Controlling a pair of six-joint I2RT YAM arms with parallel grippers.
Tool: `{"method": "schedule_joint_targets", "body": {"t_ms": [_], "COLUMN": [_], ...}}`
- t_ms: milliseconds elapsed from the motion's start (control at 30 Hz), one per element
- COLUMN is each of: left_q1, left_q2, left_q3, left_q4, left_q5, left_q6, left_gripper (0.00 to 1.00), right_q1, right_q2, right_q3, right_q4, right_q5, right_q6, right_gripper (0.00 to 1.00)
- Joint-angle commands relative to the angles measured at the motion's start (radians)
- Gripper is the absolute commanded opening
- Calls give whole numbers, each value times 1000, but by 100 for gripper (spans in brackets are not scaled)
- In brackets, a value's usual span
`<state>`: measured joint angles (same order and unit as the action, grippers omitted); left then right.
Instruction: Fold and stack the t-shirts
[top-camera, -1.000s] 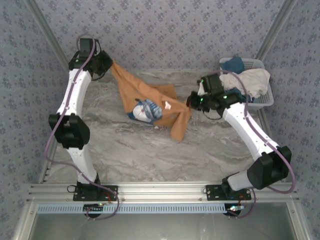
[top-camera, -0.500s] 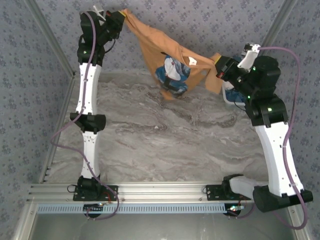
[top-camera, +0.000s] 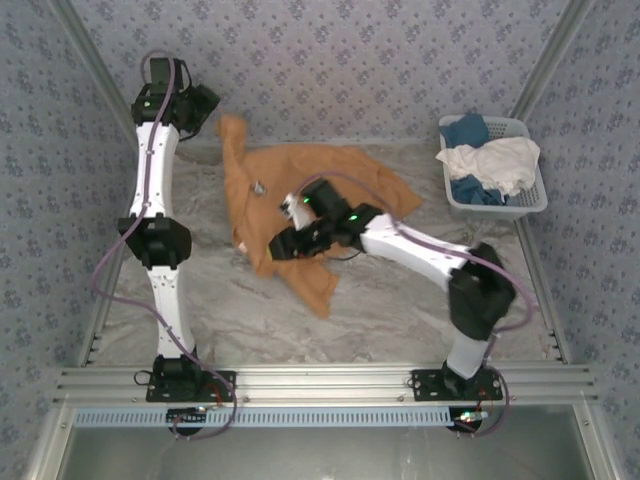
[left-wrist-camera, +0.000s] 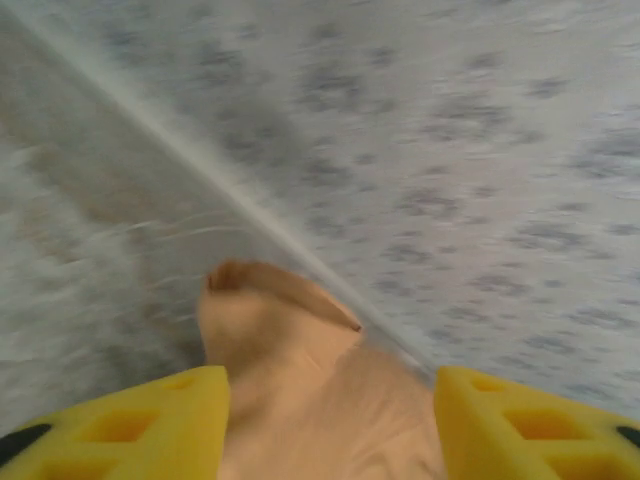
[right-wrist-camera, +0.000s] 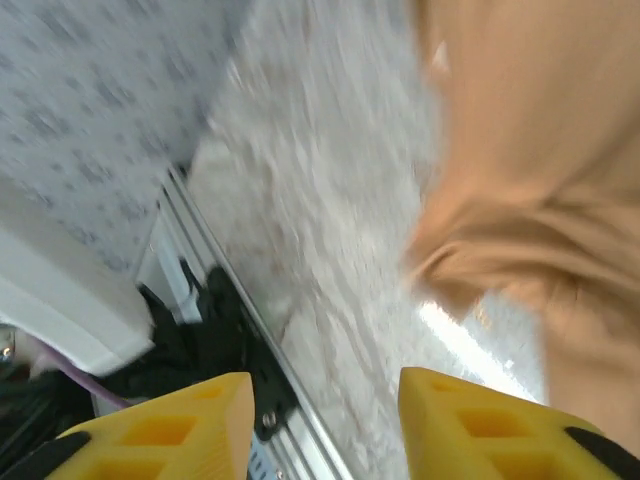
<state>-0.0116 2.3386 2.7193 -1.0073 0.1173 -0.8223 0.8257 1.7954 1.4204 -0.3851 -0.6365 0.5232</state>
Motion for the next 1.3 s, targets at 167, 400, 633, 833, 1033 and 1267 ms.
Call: {"method": "schedule_joint_targets", "body": {"t_ms": [167, 400, 633, 833, 1033, 1267], "left_q1": [-85, -222, -302, -333, -357, -474], "left_q2": [-232, -609, -640, -696, -785, -744], "left_q3": [-373, -1261, -1516, -1546, -1667, -1715], "left_q4": [-177, 140, 278, 172, 105, 246], "left_q5": [-157, 73, 100, 137, 103, 239], "left_q6": [180, -66, -193, -228, -233, -407], "left_gripper": [63, 53, 46, 54, 60, 73], "right_q1": [-183, -496, -619, -591, -662, -692], "right_q2": [-176, -165, 3, -7, -60, 62], "right_q3": [-31, -87, -14, -44, -156, -70], "right_q4": [-87, -247, -234, -287, -257, -277], "right_q5": [56, 303, 301, 371, 400, 472], "right_q6": [-1, 19, 10, -30, -28, -57], "right_gripper": [56, 46, 36, 46, 60, 63]}}
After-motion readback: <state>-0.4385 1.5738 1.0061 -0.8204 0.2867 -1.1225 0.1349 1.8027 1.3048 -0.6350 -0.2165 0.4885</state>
